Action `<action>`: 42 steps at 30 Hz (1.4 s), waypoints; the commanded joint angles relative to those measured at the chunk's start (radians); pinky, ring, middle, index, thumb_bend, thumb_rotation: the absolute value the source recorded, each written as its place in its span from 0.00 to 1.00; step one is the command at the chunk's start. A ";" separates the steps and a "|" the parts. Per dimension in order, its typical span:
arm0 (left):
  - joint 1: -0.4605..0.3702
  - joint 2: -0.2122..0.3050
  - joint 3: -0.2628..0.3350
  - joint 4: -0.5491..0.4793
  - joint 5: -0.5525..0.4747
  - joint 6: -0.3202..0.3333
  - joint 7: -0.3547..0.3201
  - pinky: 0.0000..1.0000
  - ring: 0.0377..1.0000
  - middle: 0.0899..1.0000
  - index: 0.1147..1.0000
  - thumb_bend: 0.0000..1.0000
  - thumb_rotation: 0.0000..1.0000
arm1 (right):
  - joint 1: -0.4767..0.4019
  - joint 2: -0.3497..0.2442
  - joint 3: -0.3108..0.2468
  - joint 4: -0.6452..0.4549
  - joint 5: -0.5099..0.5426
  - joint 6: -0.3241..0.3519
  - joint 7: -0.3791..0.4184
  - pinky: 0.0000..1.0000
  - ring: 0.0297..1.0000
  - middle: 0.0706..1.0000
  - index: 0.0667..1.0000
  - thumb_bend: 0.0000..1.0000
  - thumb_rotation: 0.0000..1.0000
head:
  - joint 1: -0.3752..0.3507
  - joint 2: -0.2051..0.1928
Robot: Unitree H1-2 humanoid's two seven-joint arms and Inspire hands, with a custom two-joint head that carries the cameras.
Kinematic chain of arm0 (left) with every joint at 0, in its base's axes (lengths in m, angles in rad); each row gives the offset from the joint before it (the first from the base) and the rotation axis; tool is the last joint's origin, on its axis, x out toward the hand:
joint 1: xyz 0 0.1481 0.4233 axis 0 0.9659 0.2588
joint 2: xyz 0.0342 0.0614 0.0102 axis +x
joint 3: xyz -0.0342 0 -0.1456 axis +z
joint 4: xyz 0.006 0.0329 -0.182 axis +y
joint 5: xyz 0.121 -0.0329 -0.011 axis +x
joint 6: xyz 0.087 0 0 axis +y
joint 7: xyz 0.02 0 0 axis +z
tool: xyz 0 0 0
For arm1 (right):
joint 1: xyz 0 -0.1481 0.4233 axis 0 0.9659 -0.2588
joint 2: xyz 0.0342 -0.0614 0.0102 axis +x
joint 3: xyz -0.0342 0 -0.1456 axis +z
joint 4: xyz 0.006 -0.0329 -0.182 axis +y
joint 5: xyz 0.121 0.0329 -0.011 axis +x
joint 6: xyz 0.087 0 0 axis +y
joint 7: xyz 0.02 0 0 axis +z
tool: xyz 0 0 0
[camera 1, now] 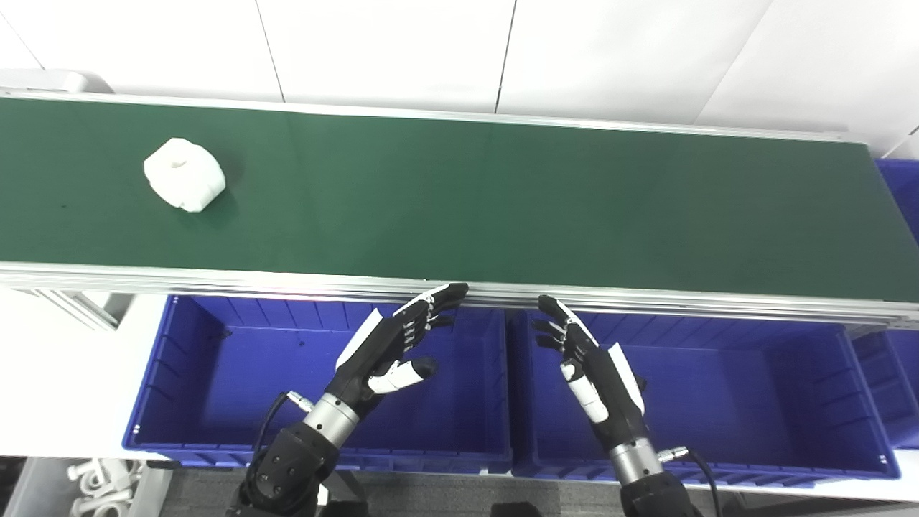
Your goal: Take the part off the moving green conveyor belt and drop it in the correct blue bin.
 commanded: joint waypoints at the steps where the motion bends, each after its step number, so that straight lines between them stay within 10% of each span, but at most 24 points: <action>1: -0.021 -0.016 -0.005 0.009 -0.002 -0.056 -0.009 0.87 0.91 0.90 0.85 0.97 0.75 | -0.012 -0.007 0.000 -0.009 0.026 -0.063 -0.003 0.81 0.87 0.93 0.90 0.84 0.96 | 0.011 -0.008; 13: -0.050 -0.041 -0.004 0.106 0.019 -0.095 -0.001 0.82 0.87 0.87 0.81 0.97 0.71 | -0.036 -0.016 -0.021 0.067 0.075 -0.063 0.027 0.80 0.85 0.92 0.90 0.86 0.94 | 0.076 -0.105; 27: -0.050 -0.044 -0.002 0.103 -0.002 -0.095 -0.022 0.80 0.87 0.86 0.80 0.99 0.66 | -0.039 -0.015 -0.026 0.071 0.067 -0.063 0.029 0.79 0.85 0.93 0.90 0.86 0.95 | 0.108 -0.104; 42: -0.043 0.026 0.043 -0.425 -0.001 -0.024 -0.020 0.72 0.83 0.84 0.75 1.00 0.58 | -0.063 -0.012 -0.020 0.093 0.065 -0.063 0.041 0.83 0.87 0.93 0.93 0.86 0.99 | 0.166 -0.106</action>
